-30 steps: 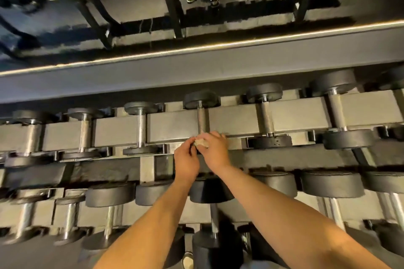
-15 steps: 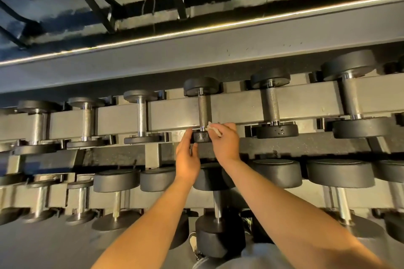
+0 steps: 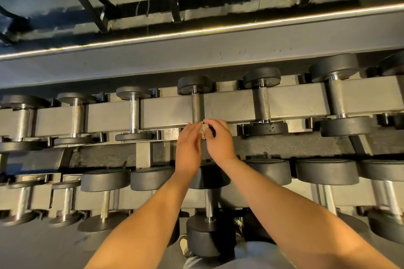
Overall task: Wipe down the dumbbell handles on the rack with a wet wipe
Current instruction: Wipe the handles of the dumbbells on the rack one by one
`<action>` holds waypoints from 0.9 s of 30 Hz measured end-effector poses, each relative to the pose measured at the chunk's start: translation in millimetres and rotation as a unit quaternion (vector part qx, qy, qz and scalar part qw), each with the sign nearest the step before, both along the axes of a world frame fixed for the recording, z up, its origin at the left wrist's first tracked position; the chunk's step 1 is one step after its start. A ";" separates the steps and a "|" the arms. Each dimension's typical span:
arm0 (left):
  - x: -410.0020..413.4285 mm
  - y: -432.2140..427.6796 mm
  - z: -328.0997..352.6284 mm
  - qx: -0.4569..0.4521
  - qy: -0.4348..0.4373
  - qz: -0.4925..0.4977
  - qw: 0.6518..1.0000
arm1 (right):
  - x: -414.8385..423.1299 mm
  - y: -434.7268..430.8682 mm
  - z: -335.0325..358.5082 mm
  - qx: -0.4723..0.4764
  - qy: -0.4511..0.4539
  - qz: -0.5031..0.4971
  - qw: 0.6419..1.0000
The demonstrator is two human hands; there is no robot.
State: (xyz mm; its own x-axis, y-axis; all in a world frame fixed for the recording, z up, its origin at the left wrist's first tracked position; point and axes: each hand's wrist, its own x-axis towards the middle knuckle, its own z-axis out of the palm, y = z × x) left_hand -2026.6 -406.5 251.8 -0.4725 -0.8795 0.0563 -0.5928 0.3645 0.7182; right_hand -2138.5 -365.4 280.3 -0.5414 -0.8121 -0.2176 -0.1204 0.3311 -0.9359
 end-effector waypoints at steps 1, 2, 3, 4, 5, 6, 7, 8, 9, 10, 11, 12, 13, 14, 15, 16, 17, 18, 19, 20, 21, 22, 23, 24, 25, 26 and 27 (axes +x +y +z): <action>2.8 1.8 3.9 0.011 0.018 0.024 1.000 | 4.2 -2.3 -0.1 0.004 0.003 0.016 1.000; 7.2 2.2 3.8 0.021 0.030 0.061 0.997 | 8.4 -4.4 -0.7 0.014 0.008 0.035 0.999; 12.5 1.0 0.7 0.039 0.033 0.104 0.993 | 11.6 -6.2 -1.2 0.025 0.016 0.045 0.999; 18.2 -1.8 -4.7 0.073 0.031 0.147 0.986 | 13.7 -7.1 -1.9 0.033 0.022 0.044 0.998; 22.7 -5.2 -9.3 0.115 0.028 0.183 0.976 | 14.8 -7.2 -2.3 0.035 0.024 0.037 0.998; 25.7 -8.2 -12.3 0.156 0.020 0.208 0.965 | 14.9 -6.0 -2.5 0.033 0.021 0.029 0.999; 26.9 -9.2 -13.0 0.189 0.014 0.225 0.956 | 14.7 -4.4 -2.4 0.031 0.014 0.025 0.999; 25.7 -8.0 -10.6 0.209 0.016 0.236 0.949 | 13.8 -2.5 -2.0 0.030 0.006 0.026 0.999; 23.4 -5.5 -8.5 0.214 0.027 0.241 0.946 | 12.9 -0.6 -1.4 0.030 0.000 0.029 0.999; 20.3 -1.6 -3.8 0.206 0.043 0.237 0.949 | 12.3 1.2 -0.9 0.028 -0.005 0.033 0.999; 16.4 2.7 1.3 0.191 0.057 0.227 0.953 | 12.0 2.8 -1.0 0.025 -0.008 0.037 0.999; 12.5 6.7 5.1 0.175 0.070 0.210 0.959 | 11.8 4.0 -0.9 0.023 -0.010 0.038 0.999; 8.9 10.5 7.9 0.156 0.077 0.180 0.968 | 11.5 4.7 -0.7 0.018 -0.010 0.036 0.999; 5.3 13.8 10.3 0.134 0.071 0.139 0.979 | 11.4 5.6 -1.5 0.013 -0.008 0.029 0.999; 2.3 15.6 12.5 0.110 0.056 0.098 0.988 | 11.0 6.2 -3.1 0.007 -0.010 0.017 1.000; -0.5 15.4 14.8 0.088 0.042 0.066 0.993 | 10.1 7.0 -4.0 0.005 -0.017 -0.002 1.000; -1.5 13.0 14.9 0.078 0.036 0.045 0.995 | 9.2 8.2 -4.3 0.004 -0.033 -0.022 0.999; -1.5 10.3 14.7 0.076 0.032 0.030 0.996 | 8.4 8.9 -4.0 0.003 -0.052 -0.038 0.998; -0.1 7.1 13.0 0.081 0.029 0.016 0.996 | 7.6 8.8 -2.7 -0.001 -0.067 -0.044 0.997; 2.1 4.4 12.7 0.097 0.027 0.002 0.995 | 7.6 7.3 -1.0 -0.006 -0.072 -0.038 0.997; 4.4 2.6 14.1 0.129 0.037 0.000 0.991 | 8.6 4.7 0.6 -0.010 -0.074 -0.022 0.997; 6.6 1.5 16.8 0.169 0.061 0.007 0.984 | 10.4 0.5 2.1 -0.012 -0.073 -0.004 0.997; 8.4 1.7 21.0 0.208 0.096 0.017 0.973 | 12.5 -4.5 2.5 -0.010 -0.070 0.011 0.997; 10.3 2.5 24.9 0.235 0.126 0.030 0.963 | 14.9 -9.6 2.0 -0.002 -0.057 0.026 0.998; 12.2 3.4 28.4 0.248 0.145 0.042 0.957 | 16.7 -14.1 1.1 0.007 -0.039 0.039 0.998; 13.6 4.5 30.4 0.246 0.154 0.051 0.955 | 17.3 -16.8 -0.5 0.016 -0.023 0.049 0.998; 14.7 4.7 29.5 0.232 0.152 0.060 0.959 | 16.7 -18.0 -2.2 0.019 -0.013 0.053 0.998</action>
State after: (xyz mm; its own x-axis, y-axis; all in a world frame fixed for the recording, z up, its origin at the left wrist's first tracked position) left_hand -2011.9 -401.8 281.3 -0.3899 -0.8905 -0.2346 -0.3487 -0.0930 0.9326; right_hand -2121.8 -383.4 278.1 -0.4457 -0.8557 -0.2631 -0.1320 0.3535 -0.9261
